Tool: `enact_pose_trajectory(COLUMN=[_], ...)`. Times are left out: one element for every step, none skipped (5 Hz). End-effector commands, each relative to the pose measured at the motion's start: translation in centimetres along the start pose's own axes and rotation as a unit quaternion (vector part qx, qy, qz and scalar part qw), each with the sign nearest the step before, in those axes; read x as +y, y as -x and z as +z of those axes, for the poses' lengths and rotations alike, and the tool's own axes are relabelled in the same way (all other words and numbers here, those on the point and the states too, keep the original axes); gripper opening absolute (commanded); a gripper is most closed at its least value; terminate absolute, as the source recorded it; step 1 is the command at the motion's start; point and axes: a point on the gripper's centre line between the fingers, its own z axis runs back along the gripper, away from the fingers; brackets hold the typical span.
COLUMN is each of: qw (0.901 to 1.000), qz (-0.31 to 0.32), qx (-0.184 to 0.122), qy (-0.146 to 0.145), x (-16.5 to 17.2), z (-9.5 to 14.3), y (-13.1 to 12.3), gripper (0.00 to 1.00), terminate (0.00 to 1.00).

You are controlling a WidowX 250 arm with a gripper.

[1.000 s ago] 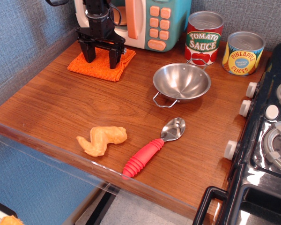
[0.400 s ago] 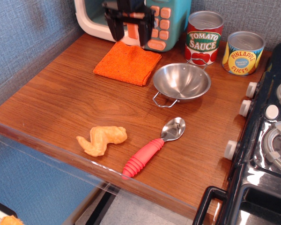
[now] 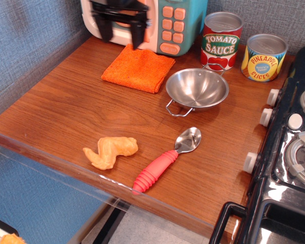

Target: Place the orange towel in front of the oven to the left of the pot.

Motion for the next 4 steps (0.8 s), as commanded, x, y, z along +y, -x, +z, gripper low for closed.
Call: enact_pose_trajectory(qw=[0.9994,0.9997,0.9997,0.9997], qz=[0.001,-0.007,-0.007,-0.007], qx=[-0.024,-0.006,-0.006,-0.006], qy=[-0.024,-0.025,-0.025,-0.025], x=[2.5,3.1,3.1,3.1], z=[3.1,3.2,3.2,3.2], y=[6.5,8.4,8.4,8.4], gripper=[1.0,1.0,1.0,1.0], terminate=[0.0,0.0,0.0,1.0])
